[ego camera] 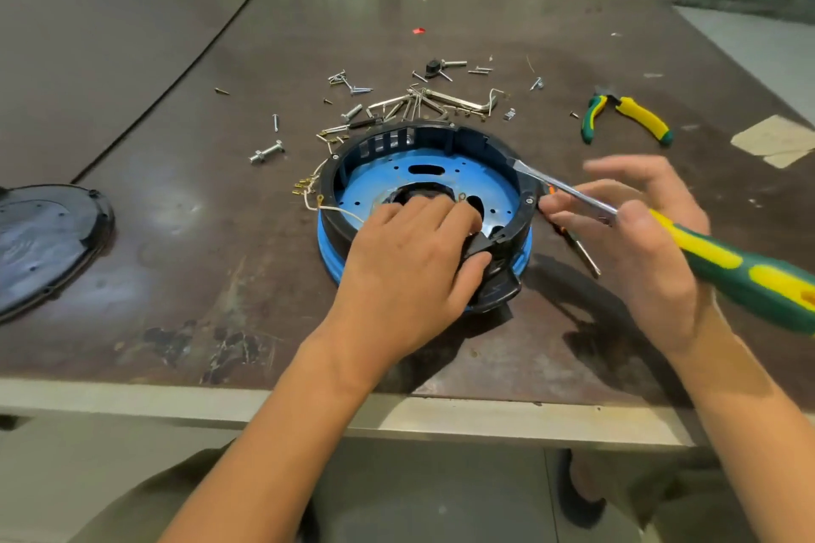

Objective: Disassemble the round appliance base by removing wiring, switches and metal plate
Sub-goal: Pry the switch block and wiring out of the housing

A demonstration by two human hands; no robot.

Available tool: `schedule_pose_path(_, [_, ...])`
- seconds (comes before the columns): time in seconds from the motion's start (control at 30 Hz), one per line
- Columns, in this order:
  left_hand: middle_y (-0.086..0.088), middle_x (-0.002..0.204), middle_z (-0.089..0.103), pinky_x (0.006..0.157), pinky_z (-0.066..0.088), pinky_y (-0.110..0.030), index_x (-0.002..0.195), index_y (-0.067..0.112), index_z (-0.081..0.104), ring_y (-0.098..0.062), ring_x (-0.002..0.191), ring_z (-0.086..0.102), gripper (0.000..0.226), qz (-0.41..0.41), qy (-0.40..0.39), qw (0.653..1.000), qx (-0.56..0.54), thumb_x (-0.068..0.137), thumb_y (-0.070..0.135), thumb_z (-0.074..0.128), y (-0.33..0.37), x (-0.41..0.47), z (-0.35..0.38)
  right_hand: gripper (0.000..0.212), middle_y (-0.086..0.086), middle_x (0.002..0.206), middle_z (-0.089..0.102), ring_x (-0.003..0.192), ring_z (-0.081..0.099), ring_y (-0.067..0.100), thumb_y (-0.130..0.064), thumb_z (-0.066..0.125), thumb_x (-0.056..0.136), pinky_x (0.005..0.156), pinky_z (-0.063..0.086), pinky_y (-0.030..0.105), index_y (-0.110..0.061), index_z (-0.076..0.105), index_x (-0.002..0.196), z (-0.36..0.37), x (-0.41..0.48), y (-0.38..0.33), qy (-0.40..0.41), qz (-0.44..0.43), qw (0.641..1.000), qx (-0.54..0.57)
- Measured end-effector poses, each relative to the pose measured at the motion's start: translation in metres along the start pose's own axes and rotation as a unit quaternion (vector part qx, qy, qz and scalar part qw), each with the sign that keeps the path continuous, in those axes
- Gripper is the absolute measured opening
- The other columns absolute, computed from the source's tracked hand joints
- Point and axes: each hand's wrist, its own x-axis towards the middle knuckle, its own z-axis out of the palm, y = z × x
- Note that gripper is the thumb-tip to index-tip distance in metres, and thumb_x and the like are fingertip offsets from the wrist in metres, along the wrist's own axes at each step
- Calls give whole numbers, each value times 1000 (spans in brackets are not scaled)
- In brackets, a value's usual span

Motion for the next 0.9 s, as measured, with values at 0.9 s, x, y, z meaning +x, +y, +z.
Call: schedule_pose_path(0.9, [14,109,61,66,50,-28,129,30,54,-10,94,59,54,20,-58,997,54,95,67,35,-7,4,4,5,8,80,76,66,69,36,-18,73,84,60,53,51,-14,72,87,-15,-16,-44,-158,12,971,-179])
